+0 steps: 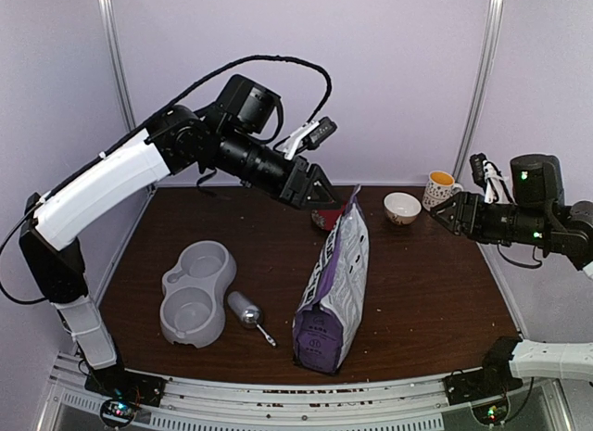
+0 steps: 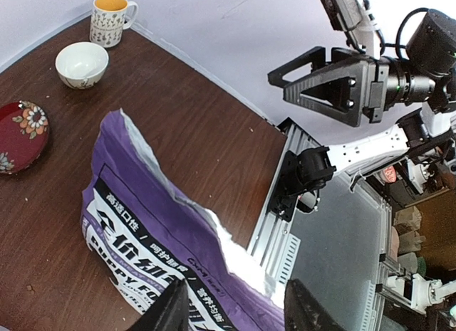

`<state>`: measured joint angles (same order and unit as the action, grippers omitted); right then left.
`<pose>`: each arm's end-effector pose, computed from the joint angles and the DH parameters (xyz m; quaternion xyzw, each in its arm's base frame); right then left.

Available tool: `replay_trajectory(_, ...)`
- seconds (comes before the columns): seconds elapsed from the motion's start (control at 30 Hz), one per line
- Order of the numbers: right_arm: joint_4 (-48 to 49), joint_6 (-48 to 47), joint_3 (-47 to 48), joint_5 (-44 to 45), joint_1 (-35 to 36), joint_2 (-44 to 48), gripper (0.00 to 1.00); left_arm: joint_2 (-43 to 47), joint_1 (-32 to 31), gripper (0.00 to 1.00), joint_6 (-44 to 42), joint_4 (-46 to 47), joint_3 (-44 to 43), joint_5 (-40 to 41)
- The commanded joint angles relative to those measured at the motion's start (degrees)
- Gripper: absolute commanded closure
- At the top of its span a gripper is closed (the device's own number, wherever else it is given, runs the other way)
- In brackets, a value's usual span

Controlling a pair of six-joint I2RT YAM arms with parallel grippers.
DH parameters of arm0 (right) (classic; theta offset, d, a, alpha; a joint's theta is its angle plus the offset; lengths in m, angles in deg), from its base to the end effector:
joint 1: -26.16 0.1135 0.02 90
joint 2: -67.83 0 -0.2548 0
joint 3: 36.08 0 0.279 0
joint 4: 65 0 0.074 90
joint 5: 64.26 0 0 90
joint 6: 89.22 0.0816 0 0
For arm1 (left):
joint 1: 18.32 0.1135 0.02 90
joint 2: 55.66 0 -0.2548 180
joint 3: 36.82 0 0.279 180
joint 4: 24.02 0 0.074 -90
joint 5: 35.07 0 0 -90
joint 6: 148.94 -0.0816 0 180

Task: Serve the pet food
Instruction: Move the pet food bag to the center of the board, then open the seal of the pet food bag.

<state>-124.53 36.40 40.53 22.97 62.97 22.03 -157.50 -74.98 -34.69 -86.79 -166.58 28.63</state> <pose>0.1725 0.1340 0.3643 -0.0212 0.8600 0.3178 0.3988 0.2114 -0.3871 0.4094 0.3420 0.7995 -0.4459 0.2122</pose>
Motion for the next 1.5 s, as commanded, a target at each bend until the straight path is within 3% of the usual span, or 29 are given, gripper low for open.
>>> replay_trajectory(0.0,2.7,1.0,-1.2,-1.2,-0.3,0.4,0.38,-0.4,-1.1,0.52,0.9,-0.3,0.5,2.2)
replay_trajectory(0.3,2.4,0.8,-1.4,-1.2,-0.3,0.1,0.38,-3.3,-2.0,0.54,2.0,-0.3,-1.1,0.9)
replay_trajectory(0.63,2.5,0.2,-1.3,-1.2,-0.3,-0.7,0.38,-4.8,-2.0,0.69,2.4,-0.3,-1.3,0.9)
replay_trajectory(0.8,2.7,0.2,-1.6,-1.2,-0.3,-0.7,0.38,-4.5,-2.0,0.86,2.5,-0.3,-1.0,1.2)
replay_trajectory(1.03,3.8,0.7,-1.5,-2.8,-0.3,-1.0,0.38,-3.4,-2.0,0.89,3.2,-0.3,-0.1,1.0)
replay_trajectory(1.47,9.1,3.2,-1.2,-10.2,0.0,-2.3,0.38,3.7,-2.1,1.0,11.5,13.9,14.3,-0.4)
